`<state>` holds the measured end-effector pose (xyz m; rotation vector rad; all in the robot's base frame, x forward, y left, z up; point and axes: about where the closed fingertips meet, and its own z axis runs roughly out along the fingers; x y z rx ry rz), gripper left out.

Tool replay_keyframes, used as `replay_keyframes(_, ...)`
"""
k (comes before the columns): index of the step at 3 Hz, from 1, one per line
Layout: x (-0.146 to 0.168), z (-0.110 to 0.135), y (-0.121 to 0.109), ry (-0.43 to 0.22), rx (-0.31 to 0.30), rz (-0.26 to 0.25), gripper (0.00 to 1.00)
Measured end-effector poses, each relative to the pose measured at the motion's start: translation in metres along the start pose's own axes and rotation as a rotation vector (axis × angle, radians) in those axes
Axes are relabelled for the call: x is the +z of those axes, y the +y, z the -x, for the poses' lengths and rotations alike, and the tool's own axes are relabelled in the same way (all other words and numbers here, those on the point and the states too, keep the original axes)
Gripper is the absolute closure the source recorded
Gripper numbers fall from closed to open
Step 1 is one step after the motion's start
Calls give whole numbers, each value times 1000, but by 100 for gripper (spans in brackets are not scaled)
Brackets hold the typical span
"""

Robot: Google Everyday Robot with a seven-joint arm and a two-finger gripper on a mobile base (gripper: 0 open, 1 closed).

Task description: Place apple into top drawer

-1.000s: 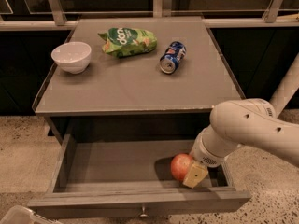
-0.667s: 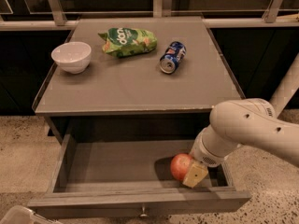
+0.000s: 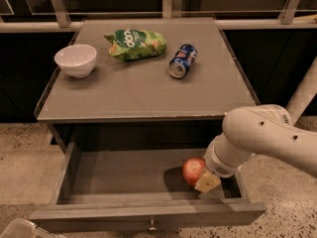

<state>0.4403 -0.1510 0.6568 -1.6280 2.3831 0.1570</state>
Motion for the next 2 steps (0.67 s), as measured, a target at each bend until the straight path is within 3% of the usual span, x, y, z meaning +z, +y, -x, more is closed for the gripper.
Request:
replay_keyframes(1, 0, 0, 0, 0, 0, 0, 0)
replay_keyframes(2, 0, 0, 0, 0, 0, 0, 0)
